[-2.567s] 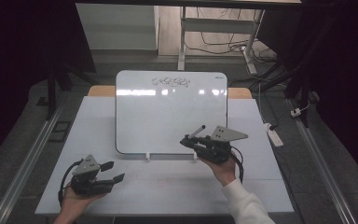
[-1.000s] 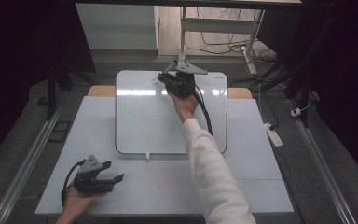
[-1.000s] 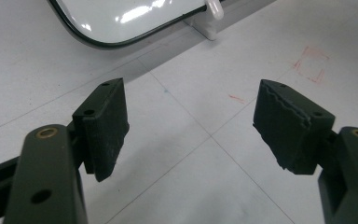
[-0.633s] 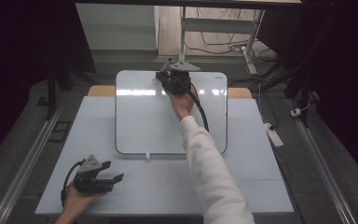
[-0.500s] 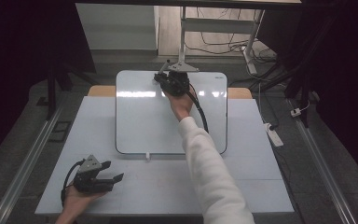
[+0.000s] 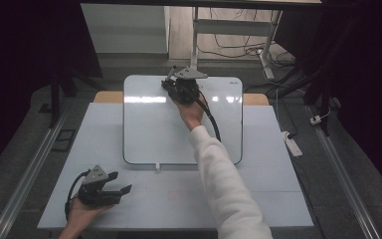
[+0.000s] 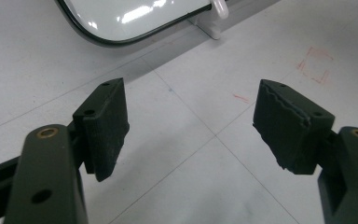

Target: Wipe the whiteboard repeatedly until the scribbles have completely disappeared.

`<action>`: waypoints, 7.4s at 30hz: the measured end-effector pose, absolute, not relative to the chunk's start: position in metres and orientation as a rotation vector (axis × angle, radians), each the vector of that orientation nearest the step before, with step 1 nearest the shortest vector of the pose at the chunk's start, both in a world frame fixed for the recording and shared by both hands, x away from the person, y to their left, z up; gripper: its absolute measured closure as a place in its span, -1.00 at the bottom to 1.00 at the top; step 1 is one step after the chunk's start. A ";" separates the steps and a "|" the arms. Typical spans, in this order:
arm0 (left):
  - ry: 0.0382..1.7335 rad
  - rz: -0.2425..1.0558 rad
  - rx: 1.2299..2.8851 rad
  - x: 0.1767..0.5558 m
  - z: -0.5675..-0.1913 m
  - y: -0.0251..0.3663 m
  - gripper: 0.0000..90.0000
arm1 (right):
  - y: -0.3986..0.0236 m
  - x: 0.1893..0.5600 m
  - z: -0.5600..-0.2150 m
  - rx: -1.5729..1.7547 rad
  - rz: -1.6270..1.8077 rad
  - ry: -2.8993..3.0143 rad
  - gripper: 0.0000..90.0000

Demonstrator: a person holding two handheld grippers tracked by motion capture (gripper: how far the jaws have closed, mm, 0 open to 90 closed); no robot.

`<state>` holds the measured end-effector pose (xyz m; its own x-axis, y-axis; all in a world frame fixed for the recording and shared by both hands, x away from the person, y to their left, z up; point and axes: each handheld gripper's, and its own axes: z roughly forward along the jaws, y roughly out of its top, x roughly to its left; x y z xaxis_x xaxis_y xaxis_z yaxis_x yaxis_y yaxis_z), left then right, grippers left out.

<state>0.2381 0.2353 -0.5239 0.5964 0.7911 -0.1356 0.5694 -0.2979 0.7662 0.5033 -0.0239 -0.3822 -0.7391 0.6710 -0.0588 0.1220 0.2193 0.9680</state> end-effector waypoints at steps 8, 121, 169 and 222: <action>1.080 0.340 2.001 0.239 -0.525 0.236 -0.39 | -0.025 0.504 -0.384 0.762 1.584 2.014 0.71; 1.092 0.304 1.986 0.239 -0.528 0.238 -0.39 | -0.073 0.483 -0.400 0.819 1.473 1.829 0.71; 1.093 0.307 1.989 0.239 -0.528 0.237 -0.39 | -0.105 0.490 -0.399 0.799 1.495 1.814 0.71; 1.097 0.309 1.988 0.239 -0.528 0.239 -0.39 | -0.114 0.482 -0.404 0.828 1.491 1.789 0.71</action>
<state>0.2390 0.2387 -0.5279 0.5895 0.7906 -0.1655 0.5879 -0.2794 0.7592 0.4822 -0.1145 -0.4036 -0.5838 0.8070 -0.0893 0.0579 0.1511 0.9868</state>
